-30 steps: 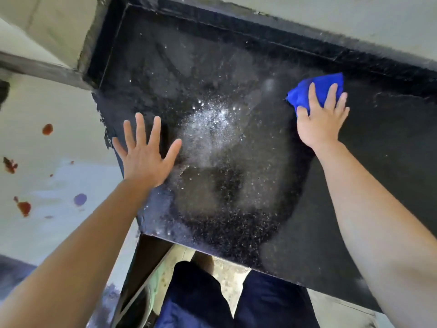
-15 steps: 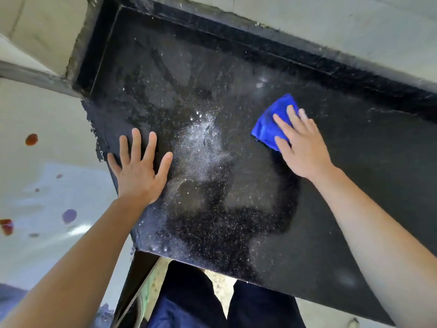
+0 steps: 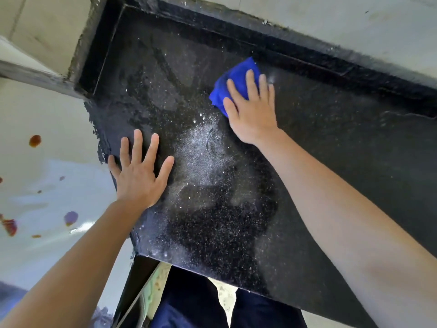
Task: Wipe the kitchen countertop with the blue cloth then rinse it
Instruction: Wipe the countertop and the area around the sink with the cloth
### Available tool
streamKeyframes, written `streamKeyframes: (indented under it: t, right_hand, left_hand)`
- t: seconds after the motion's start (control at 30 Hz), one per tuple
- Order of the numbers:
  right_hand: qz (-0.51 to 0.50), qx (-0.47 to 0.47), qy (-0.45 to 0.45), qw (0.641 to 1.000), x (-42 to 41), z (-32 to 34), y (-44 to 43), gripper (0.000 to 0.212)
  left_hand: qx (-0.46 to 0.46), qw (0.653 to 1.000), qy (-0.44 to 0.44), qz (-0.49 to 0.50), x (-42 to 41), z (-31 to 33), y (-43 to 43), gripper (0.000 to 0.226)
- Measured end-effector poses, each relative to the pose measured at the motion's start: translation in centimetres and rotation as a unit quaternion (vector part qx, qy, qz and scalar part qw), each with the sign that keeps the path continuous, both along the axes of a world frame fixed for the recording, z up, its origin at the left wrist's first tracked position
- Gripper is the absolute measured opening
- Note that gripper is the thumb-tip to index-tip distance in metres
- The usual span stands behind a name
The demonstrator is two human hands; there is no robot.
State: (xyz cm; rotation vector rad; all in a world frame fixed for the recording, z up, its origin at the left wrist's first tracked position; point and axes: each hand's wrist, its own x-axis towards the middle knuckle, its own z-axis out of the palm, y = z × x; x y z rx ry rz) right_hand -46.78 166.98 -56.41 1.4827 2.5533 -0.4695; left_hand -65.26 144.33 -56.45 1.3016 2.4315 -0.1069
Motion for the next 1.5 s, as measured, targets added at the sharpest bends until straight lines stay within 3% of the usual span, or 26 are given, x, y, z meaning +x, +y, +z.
streamKeyframes:
  t: [0.07, 0.13, 0.33, 0.5, 0.67, 0.73, 0.83, 0.93, 1.13, 1.3, 1.5]
  right_hand:
    - [0.101, 0.023, -0.007, 0.995, 2.7, 0.2, -0.3, 0.058]
    - [0.141, 0.049, -0.02, 0.989, 6.8, 0.2, 0.3, 0.059]
    - [-0.078, 0.035, -0.06, 0.995, 14.0, 0.1, 2.5, 0.064]
    - [-0.199, 0.054, -0.033, 0.978, 8.1, -0.9, 2.5, 0.059]
    - [-0.214, 0.054, -0.027, 0.975, -2.3, -0.5, 4.3, 0.06]
    - [-0.176, 0.048, -0.02, 0.983, -5.8, -0.5, 4.2, 0.06]
    - [0.001, 0.039, -0.003, 0.999, -8.0, -0.2, 3.4, 0.059]
    - [0.144, 0.044, -0.009, 0.989, -5.4, 0.2, 3.1, 0.062]
    - [0.101, 0.042, -0.033, 0.993, 1.2, 0.2, 4.5, 0.067]
    - [0.134, 0.052, -0.022, 0.989, -6.4, 0.4, 6.4, 0.064]
    - [0.229, 0.048, 0.005, 0.972, -21.3, 0.4, 6.7, 0.062]
  left_hand:
    - [0.012, 1.0, 0.018, -0.015, -0.4, 0.3, 0.1, 0.068]
    - [0.028, 0.999, 0.029, -0.028, -1.2, 0.4, 0.3, 0.067]
    - [0.04, 0.999, 0.031, -0.01, -5.4, -0.1, 3.0, 0.073]
    - [0.018, 0.999, 0.031, -0.036, -6.3, -1.4, 3.9, 0.08]
    - [0.0, 0.998, 0.034, -0.043, -6.4, -1.4, 4.1, 0.081]
    - [-0.01, 0.998, 0.033, -0.044, -6.5, -1.3, 4.1, 0.082]
    - [-0.012, 0.998, 0.034, -0.045, -6.5, -1.1, 4.1, 0.084]
    - [-0.006, 0.999, 0.027, -0.04, -6.5, -1.0, 4.2, 0.085]
    - [0.017, 0.998, 0.031, -0.045, -6.3, -1.3, 4.1, 0.082]
    - [0.026, 0.998, 0.029, -0.052, -6.3, -1.5, 4.1, 0.081]
    - [0.019, 0.998, 0.027, -0.052, -6.5, -1.7, 4.0, 0.081]
